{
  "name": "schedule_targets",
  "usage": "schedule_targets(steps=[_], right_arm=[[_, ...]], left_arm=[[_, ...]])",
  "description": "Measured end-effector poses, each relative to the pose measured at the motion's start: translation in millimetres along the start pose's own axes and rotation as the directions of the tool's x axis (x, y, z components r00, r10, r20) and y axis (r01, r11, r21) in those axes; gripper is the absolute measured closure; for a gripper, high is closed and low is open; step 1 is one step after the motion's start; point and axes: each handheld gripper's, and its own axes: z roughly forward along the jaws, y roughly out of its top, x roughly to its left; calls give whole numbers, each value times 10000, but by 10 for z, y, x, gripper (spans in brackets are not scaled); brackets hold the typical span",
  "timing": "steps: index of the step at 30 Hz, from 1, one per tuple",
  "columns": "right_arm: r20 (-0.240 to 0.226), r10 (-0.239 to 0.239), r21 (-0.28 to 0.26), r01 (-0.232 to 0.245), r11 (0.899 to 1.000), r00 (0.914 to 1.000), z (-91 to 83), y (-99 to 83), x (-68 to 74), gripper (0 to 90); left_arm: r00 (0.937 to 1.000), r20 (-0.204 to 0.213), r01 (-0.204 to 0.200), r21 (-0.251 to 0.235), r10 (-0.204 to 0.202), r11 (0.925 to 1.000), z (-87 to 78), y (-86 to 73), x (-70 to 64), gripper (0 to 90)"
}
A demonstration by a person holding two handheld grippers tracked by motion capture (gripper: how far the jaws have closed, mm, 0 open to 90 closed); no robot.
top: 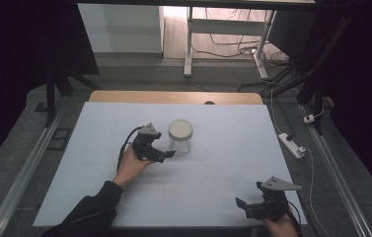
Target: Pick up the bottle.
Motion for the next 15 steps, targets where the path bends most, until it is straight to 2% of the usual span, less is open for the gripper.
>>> schedule_targets(steps=[5, 9, 12, 15], right_arm=[[-30, 15, 10, -15, 10000, 10000, 1, 0, -1, 0], [-33, 17, 5, -17, 10000, 10000, 1, 0, -2, 0], [-41, 23, -3, -23, 10000, 10000, 0, 0, -4, 0], [-55, 28, -9, -28, 10000, 10000, -1, -1, -5, 0]], left_arm=[[10000, -16, 88, 183, -88, 9998, 128, 51, 51, 0], [9993, -71, -370, 301, 372, 9989, 254, 133, 52, 0], [9969, -268, -729, 460, 742, 9963, 337, 181, 37, 0], [9955, -328, -869, 475, 885, 9951, 417, 235, 24, 0]])
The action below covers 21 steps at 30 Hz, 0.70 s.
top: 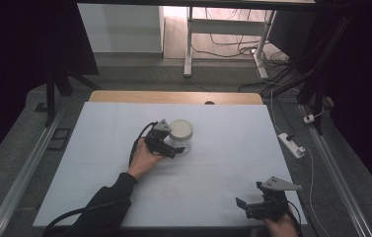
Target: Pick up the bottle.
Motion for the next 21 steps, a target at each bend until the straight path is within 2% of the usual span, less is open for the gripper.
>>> schedule_targets(steps=[6, 9, 11, 13, 21], right_arm=[[-19, 0, -43, -1, 10000, 10000, -5, -3, -2, 0], [-40, 15, -71, -15, 10000, 10000, -6, -4, -2, 0], [-42, -2, -47, 2, 10000, 10000, -5, -3, -3, 0], [-46, -24, -32, 24, 10000, 10000, -4, -2, 0, 0], [-40, -11, -32, 11, 10000, 10000, -4, -2, -1, 0]], left_arm=[[9995, -161, -255, 62, 256, 9997, 98, 66, -27, 0], [9993, -259, -255, -6, 255, 9997, 91, 48, -13, 18], [9997, -76, -229, 29, 229, 9997, 89, 48, -3, 37], [9995, -76, -296, 40, 297, 9996, 90, 55, -12, 65], [9995, -233, -226, 199, 231, 9995, 83, 74, -33, 75]])
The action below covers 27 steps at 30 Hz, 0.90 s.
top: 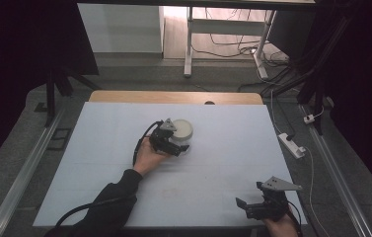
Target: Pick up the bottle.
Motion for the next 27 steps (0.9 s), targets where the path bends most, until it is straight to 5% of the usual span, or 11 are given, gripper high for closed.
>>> schedule_targets(steps=[9, 16, 27], right_arm=[[4, -3, -9, 3, 10000, 10000, 0, -1, -1, 0], [6, 4, -1, -4, 10000, 10000, 1, 0, -1, 0], [28, -29, 37, 29, 10000, 10000, 4, 1, 3, 0]], left_arm=[[9995, 111, 281, 117, -283, 9995, -43, -5, 13, 77], [9998, 100, -160, 360, 157, 9992, -162, -7, -34, 77], [9964, 705, -467, -70, 471, 9989, -507, 56, -186, 77]])
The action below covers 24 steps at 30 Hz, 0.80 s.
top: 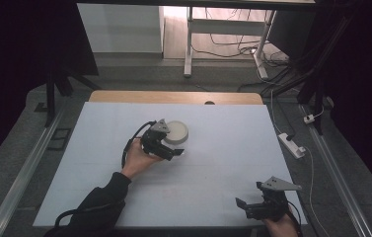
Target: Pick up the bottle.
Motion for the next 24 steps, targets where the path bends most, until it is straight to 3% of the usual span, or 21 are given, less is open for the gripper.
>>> schedule_targets(steps=[13, 24], right_arm=[[15, -5, 12, 5, 10000, 10000, 1, 1, 4, 0], [-8, -44, 2, 44, 10000, 10000, -2, 1, 9, 0]], left_arm=[[9947, 590, -822, -292, 838, 9962, -269, 68, -342, 77], [9944, 857, -577, -522, 621, 9970, -453, -35, -523, 77]])
